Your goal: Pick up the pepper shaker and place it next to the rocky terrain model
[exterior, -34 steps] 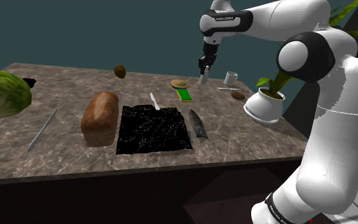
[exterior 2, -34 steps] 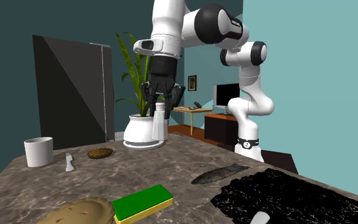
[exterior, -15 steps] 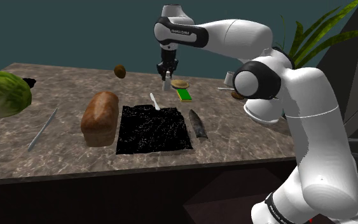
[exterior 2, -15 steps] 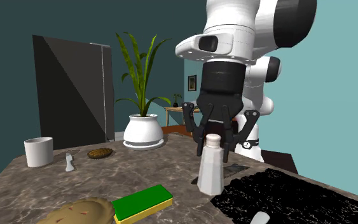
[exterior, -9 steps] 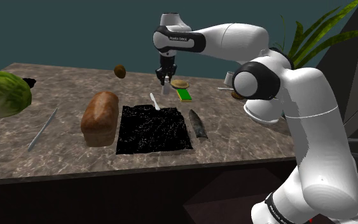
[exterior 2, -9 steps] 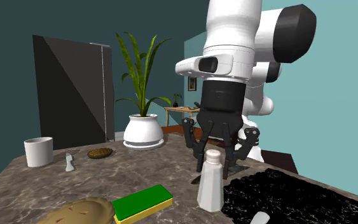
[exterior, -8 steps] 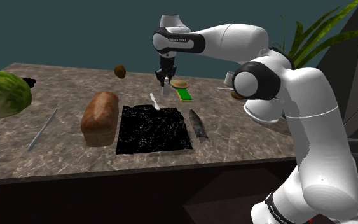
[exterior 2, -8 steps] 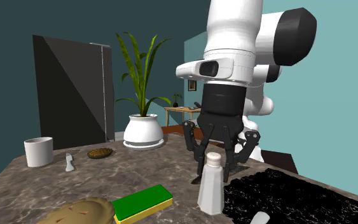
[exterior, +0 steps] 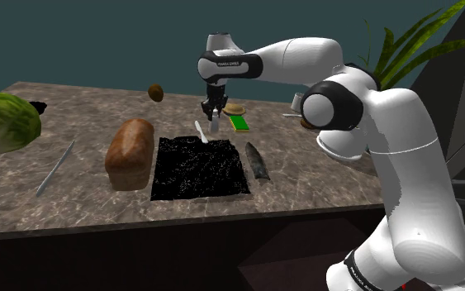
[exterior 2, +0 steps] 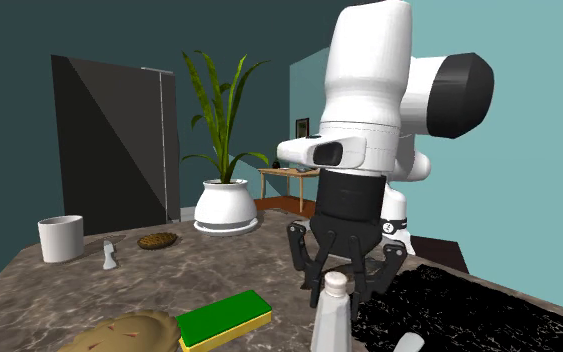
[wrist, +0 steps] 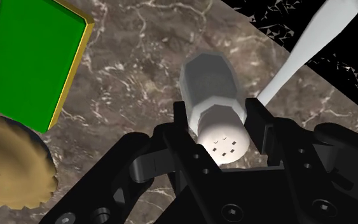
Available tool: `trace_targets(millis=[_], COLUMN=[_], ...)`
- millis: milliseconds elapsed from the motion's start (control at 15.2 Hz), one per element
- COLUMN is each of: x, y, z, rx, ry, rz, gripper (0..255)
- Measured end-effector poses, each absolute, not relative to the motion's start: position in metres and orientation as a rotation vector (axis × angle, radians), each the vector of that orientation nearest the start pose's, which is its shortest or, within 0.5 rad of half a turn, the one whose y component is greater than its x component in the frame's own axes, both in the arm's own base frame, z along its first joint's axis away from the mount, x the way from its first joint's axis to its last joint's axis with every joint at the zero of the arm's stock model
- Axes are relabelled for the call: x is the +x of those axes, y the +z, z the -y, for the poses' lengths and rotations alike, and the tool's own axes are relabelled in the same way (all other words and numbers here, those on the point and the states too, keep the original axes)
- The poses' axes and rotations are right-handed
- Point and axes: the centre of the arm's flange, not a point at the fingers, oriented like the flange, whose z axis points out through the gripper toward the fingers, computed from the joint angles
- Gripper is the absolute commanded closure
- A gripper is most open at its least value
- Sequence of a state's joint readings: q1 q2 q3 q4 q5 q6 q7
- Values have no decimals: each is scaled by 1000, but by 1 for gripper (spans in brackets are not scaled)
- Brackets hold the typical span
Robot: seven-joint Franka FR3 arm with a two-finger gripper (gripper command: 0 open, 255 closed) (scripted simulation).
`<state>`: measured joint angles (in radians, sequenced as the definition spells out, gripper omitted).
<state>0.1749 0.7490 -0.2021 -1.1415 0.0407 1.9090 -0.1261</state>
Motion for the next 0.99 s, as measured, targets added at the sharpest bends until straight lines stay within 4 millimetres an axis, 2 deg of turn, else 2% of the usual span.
trace_targets(millis=[462, 528, 924, 990], x=[755, 755, 755, 755], y=[361, 361, 361, 366], z=[-27, -27, -27, -28], rx=[-3233, -3233, -3233, -3233], ry=[-41, -41, -41, -41], rz=[229, 229, 229, 229], gripper=[255, 0, 0, 0])
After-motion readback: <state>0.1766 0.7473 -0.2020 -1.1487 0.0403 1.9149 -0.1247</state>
